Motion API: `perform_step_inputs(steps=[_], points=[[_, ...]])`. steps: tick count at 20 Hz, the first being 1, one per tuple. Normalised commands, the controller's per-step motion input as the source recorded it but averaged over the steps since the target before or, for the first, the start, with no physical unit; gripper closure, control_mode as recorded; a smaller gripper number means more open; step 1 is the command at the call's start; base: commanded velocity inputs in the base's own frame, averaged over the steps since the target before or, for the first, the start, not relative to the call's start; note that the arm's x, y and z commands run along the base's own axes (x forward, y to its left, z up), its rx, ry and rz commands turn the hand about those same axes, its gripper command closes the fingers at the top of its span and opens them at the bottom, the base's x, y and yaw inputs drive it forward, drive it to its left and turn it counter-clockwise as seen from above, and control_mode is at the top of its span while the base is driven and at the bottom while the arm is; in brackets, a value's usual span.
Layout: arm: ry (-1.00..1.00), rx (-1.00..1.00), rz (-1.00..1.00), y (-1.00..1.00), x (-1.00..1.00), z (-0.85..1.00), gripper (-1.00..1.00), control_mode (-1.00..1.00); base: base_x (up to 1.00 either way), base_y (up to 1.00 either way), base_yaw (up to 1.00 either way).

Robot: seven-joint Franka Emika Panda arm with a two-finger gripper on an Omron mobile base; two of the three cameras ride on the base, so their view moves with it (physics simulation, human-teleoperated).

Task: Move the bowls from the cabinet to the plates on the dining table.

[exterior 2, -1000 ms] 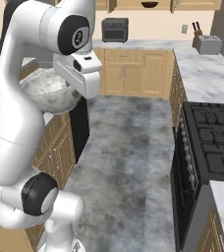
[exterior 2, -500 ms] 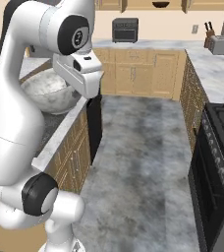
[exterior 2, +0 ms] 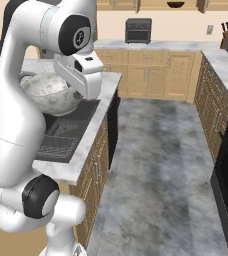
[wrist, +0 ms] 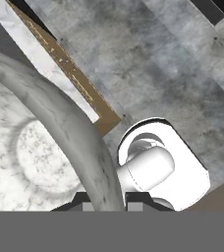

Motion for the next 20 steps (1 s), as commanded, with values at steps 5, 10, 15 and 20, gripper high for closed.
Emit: perform_step_inputs(steps=[5,10,15,20], points=[[0.0,0.0,0.0,0.0,0.0,0.0,1.0,1.0,0.0,0.62,0.0],[0.0,0.0,0.0,0.0,0.0,0.0,1.0,1.0,0.0,0.62,0.0],[0.0,0.0,0.0,0.0,0.0,0.0,1.0,1.0,-0.01,0.62,0.0],[0.0,0.0,0.0,0.0,0.0,0.0,1.0,1.0,0.0,0.62,0.0]])
